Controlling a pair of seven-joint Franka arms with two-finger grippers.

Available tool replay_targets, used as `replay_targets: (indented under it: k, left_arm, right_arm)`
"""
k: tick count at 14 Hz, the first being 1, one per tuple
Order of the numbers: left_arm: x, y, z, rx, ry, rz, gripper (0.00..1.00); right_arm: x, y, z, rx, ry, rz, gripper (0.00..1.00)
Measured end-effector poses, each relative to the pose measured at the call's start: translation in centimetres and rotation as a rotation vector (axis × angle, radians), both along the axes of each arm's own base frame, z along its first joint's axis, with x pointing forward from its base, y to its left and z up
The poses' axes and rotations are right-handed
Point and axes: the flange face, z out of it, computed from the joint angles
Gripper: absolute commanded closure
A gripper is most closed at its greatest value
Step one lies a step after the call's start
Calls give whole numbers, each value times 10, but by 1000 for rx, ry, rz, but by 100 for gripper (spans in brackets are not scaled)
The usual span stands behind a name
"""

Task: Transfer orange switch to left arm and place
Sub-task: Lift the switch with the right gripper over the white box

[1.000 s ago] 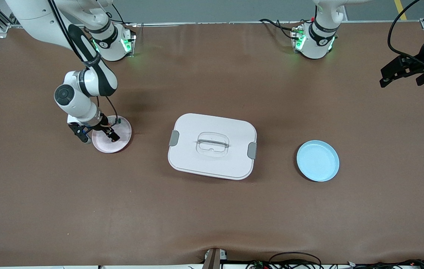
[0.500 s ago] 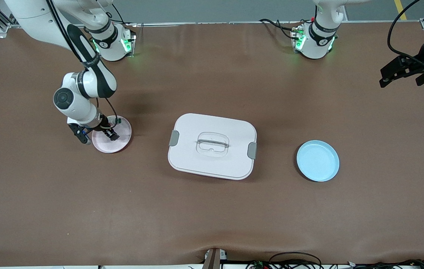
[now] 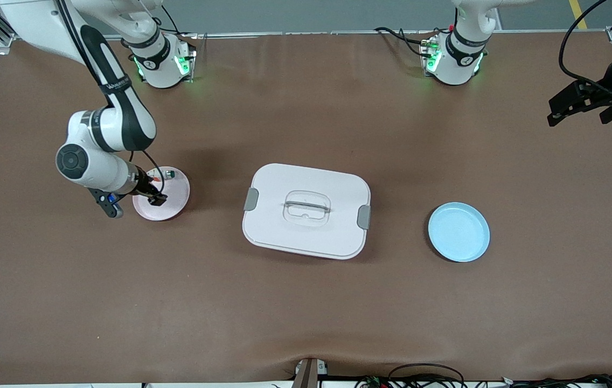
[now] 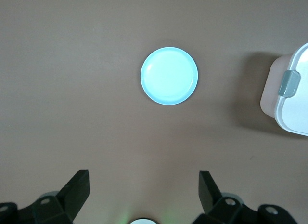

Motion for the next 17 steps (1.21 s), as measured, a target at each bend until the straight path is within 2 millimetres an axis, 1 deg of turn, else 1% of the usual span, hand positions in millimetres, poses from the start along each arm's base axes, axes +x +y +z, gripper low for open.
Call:
replay_targets:
  k: [1, 2, 3, 6, 8, 10, 11, 17]
  left_arm:
    - [0, 0, 0, 0, 0, 0, 0]
    - [0, 0, 0, 0, 0, -1, 0]
    - [0, 0, 0, 0, 0, -1, 0]
    - [-1, -1, -1, 1, 6, -2, 0]
    - [-1, -1, -2, 1, 8, -2, 0]
    - [-1, -1, -2, 1, 10, -3, 0]
    - [-1, -2, -2, 1, 12, -7, 0]
    - [-3, -13, -3, 0, 24, -112, 0]
  right_arm:
    - [4, 9, 8, -3, -4, -28, 100]
    - [5, 24, 13, -7, -11, -53, 100]
    - [5, 44, 17, -13, -18, -76, 100]
    - [1, 119, 36, -5, -42, -162, 100]
    - [-1, 162, 54, 68, -44, -221, 100]
    - [5, 193, 78, 160, -46, -295, 100]
    - [8, 208, 94, 198, -48, -330, 100]
    - [19, 310, 194, 342, -45, -557, 100]
